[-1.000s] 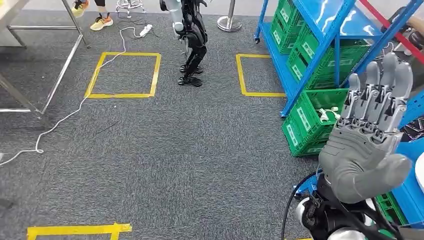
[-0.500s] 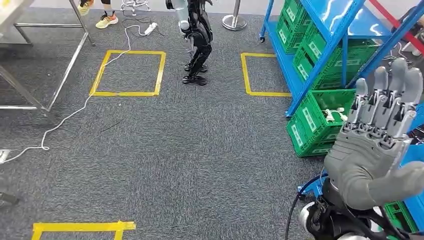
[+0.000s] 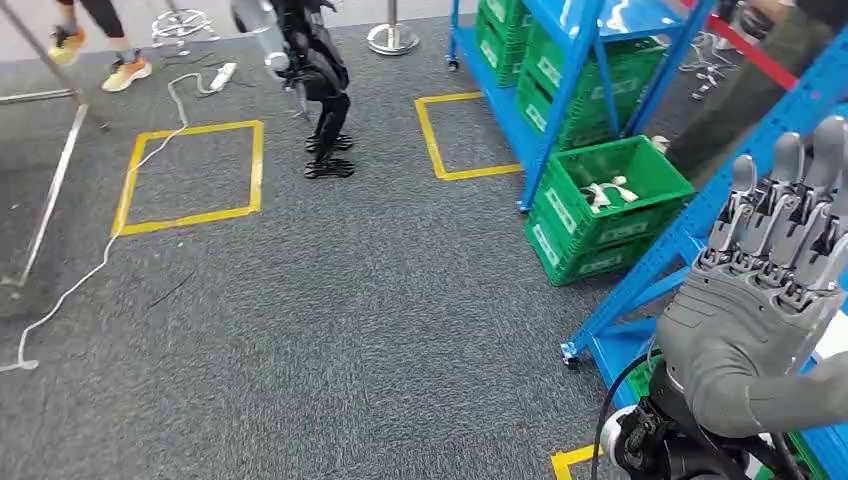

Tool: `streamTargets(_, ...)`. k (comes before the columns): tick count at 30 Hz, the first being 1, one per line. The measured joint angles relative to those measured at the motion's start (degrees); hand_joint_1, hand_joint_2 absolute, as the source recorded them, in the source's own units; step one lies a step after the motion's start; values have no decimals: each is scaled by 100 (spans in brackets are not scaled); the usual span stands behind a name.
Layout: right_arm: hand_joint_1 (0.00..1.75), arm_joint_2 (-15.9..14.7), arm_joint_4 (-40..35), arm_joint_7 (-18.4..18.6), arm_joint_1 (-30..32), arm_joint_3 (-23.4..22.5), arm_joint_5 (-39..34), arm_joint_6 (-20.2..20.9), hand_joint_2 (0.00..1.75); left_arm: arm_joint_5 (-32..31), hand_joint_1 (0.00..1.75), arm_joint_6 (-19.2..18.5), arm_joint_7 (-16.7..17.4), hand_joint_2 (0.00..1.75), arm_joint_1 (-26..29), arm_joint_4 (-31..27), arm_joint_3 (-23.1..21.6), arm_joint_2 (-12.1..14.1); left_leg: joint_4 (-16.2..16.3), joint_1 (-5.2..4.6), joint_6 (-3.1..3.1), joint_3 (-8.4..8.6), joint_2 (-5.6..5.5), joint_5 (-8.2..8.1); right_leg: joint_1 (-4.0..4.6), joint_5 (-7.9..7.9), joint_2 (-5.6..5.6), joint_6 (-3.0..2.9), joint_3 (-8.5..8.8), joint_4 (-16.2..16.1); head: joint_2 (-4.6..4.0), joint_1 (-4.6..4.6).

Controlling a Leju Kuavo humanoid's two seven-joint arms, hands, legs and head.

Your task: Take the parts from the cabinet and place them on the table.

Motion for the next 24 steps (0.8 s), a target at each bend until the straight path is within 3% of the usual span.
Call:
streamTargets(1, 0, 4, 0, 0, 0, 0, 7, 0, 0, -2, 0, 2, 9, 0, 10, -2, 0, 0, -22, 24, -20, -46, 14, 123, -11, -4, 76, 6, 2, 9, 0, -13)
streamTargets(2, 0, 7, 0, 0, -3, -2, 20, -2, 0, -4, 0, 4, 13, 0, 9, -2, -2, 2, -278, 50, -40, 21, 13, 374, -24, -15, 155, 24, 4, 22, 0, -27)
streamTargets(3, 0, 13, 0, 0, -7, -2, 22, -2, 0, -7, 0, 7, 13, 0, 7, -2, -2, 4, -699, 82, -58, 194, -19, 666, -41, -30, 227, 48, 12, 42, 0, -35)
streamTargets(4, 0, 20, 0, 0, -9, -2, 24, -2, 0, -11, 0, 9, 13, 0, 8, -2, -2, 9, -1185, 133, -89, 408, -186, 942, -61, -54, 291, 85, 18, 75, 0, -57)
streamTargets(5, 0, 20, -2, 0, -15, -2, 29, 0, 0, -11, 0, 7, 13, 0, 15, -2, -2, 11, -1465, 207, -125, 545, -634, 952, -85, -80, 352, 130, -1, 112, 0, -97)
streamTargets(6, 0, 20, -4, 0, -44, -4, 26, -2, 0, -13, 0, 9, 11, 0, 23, -4, -2, 7, -1602, 216, -104, 593, -776, 897, -71, -105, 444, 184, -55, 182, 0, -134)
streamTargets(9, 0, 28, -37, 2, -30, -9, 26, -2, 0, -20, 0, 13, 17, 0, 38, 0, -6, 28, -1564, 137, 44, 607, -485, 901, -150, -17, 718, 329, -105, 95, 0, -92)
streamTargets(10, 0, 28, -48, 2, -35, -22, 26, -2, 0, -33, 0, 22, 15, 0, 32, -2, -11, 26, -1629, 174, 99, 631, -354, 933, -161, -28, 783, 343, -140, 112, 0, -94)
streamTargets(11, 0, 33, -50, 2, -41, -53, 29, -2, 0, -44, 0, 28, 15, 0, 23, -2, -20, 33, -1645, 153, 120, 654, -252, 936, -102, -115, 384, 339, -193, 240, 0, -63)
streamTargets(12, 0, 31, -48, 2, -73, -79, 18, -2, 0, -57, 0, 35, 13, 0, 29, -2, -31, 26, -1649, 127, 165, 664, -121, 928, -83, -315, 72, 351, -346, 563, 0, 35)
streamTargets(14, 0, 41, -48, 2, -80, -101, 13, -2, 0, -63, 0, 35, 22, 0, 52, -2, -37, 28, -1648, 63, 202, 662, 138, 904, -85, -731, -134, 364, -772, 1446, 0, 78)
streamTargets(15, 0, 41, -44, 7, -79, -101, 0, -2, 0, -66, 0, 35, 37, 0, 53, 0, -37, 33, -1647, 36, 217, 661, 256, 893, -83, -833, -160, 358, -915, 1760, 0, 85)
streamTargets(16, 0, 41, -44, 18, -79, -105, -11, -2, 0, -77, 0, 35, 42, 0, 46, 0, -37, 33, -1647, 12, 229, 665, 366, 882, -81, -800, -172, 345, -941, 1839, 0, 94)
streamTargets(17, 0, 44, -44, 20, -79, -109, -17, -2, 0, -87, 0, 33, 48, 0, 31, -2, -37, 26, -1647, -11, 238, 669, 456, 871, -71, -642, -181, 310, -834, 1665, 0, 94)
streamTargets(19, 0, 44, -46, 20, -81, -122, -20, -2, 0, -109, 0, 33, 52, 0, -9, -4, -42, 2, -1648, -39, 236, 713, 585, 842, -1, -161, -277, 197, -319, 733, 0, 102)
streamTargets(20, 0, 41, -52, 22, -96, -133, -17, -2, 0, -116, 0, 33, 57, 0, -26, -4, -44, -15, -1654, -37, 232, 737, 640, 828, 75, -47, -478, 113, -76, 287, 0, 107)
streamTargets(21, 0, 41, -55, 28, -137, -140, -20, -2, 0, -116, 0, 22, 55, 0, -40, -6, -46, -37, -1644, -74, 208, 734, 678, 810, 133, -161, -666, 51, 13, 163, 0, 98)
streamTargets(24, 0, 31, -90, 66, -170, -142, -24, -2, 0, -116, 0, -15, 41, 0, -62, -11, -68, -66, -1692, -58, 151, 775, 828, 821, 155, -153, -521, 4, -3, 99, 0, 124)
